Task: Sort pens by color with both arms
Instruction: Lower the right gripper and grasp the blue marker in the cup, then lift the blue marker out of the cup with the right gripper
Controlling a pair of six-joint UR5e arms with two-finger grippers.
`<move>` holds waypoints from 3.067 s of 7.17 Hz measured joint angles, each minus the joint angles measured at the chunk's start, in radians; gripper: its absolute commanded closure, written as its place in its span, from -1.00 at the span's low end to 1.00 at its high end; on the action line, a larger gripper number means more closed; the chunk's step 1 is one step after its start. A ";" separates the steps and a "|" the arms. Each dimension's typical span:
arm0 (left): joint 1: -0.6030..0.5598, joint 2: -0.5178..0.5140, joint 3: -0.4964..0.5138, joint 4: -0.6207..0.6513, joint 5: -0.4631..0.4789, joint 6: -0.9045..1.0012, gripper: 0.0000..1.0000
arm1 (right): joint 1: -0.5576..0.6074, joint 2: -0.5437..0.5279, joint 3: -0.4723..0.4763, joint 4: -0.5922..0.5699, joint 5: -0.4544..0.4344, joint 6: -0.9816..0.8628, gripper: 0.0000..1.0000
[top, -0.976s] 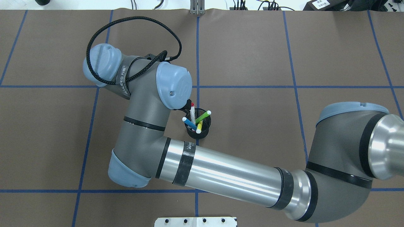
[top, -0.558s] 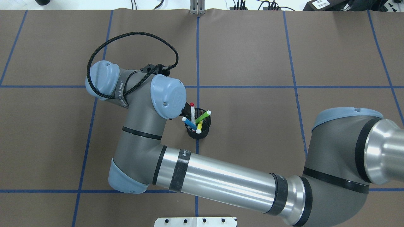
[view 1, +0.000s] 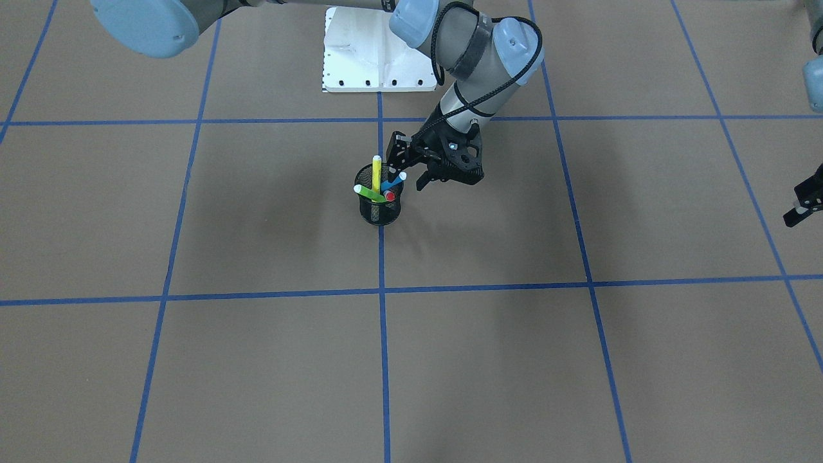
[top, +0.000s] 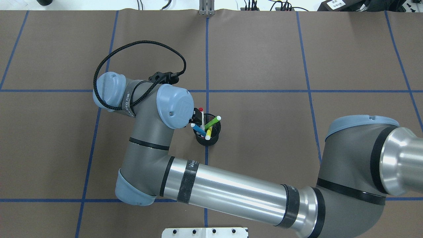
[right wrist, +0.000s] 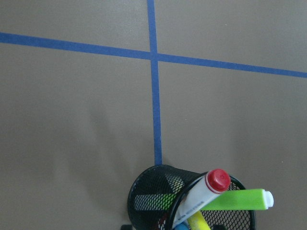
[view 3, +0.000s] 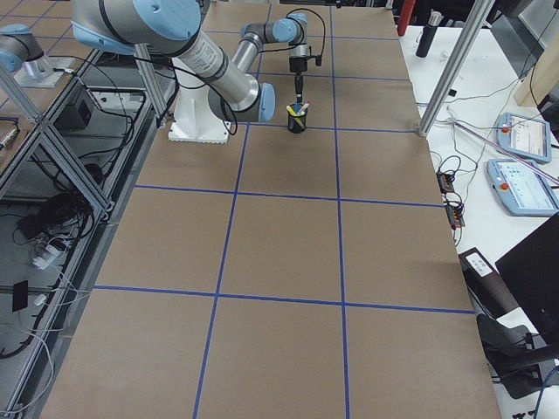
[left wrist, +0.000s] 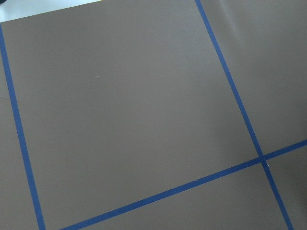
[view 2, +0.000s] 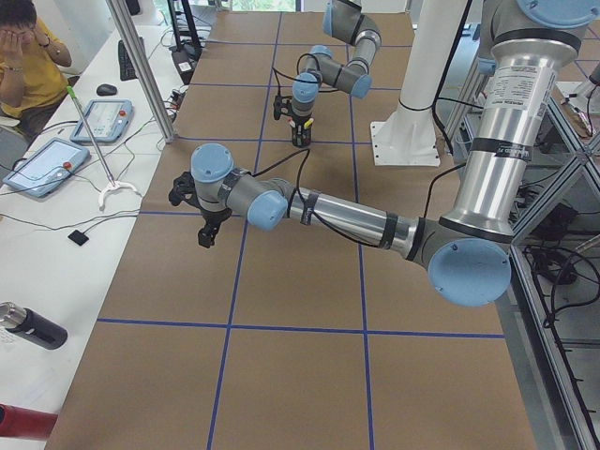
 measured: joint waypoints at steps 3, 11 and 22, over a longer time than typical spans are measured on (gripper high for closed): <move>0.000 0.000 0.001 -0.002 0.000 0.000 -1.00 | -0.002 0.001 0.012 -0.025 0.003 -0.017 0.28; 0.000 0.000 0.001 -0.008 0.000 -0.002 -1.00 | -0.007 -0.009 0.054 -0.051 0.007 -0.039 0.82; 0.000 -0.001 -0.001 -0.008 -0.001 -0.003 -1.00 | 0.169 -0.276 0.568 0.082 -0.218 -0.155 0.98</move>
